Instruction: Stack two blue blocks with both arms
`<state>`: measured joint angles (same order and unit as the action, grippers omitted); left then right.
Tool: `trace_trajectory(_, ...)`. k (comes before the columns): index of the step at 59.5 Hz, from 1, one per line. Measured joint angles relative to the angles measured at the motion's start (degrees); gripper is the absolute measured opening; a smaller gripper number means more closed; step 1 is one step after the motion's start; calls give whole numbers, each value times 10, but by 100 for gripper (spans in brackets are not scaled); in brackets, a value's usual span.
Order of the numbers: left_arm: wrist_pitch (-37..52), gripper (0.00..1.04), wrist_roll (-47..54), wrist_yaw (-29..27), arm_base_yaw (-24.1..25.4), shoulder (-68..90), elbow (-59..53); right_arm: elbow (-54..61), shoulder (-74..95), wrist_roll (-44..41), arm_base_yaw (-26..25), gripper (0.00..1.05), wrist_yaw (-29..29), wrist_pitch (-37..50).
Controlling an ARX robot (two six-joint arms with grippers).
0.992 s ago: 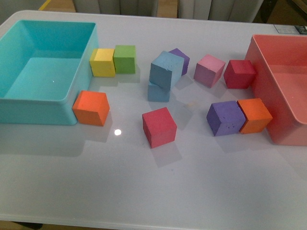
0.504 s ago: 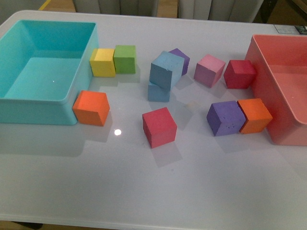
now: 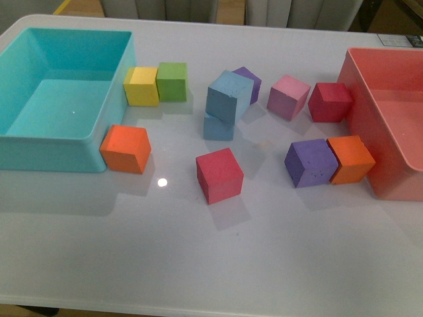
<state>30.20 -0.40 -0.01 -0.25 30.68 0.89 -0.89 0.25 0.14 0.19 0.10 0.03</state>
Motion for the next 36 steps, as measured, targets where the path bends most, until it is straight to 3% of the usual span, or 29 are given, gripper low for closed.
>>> trace_trajectory(36,-162,2,0,0,0,-167,0,0,0,0,0,96,0,0)
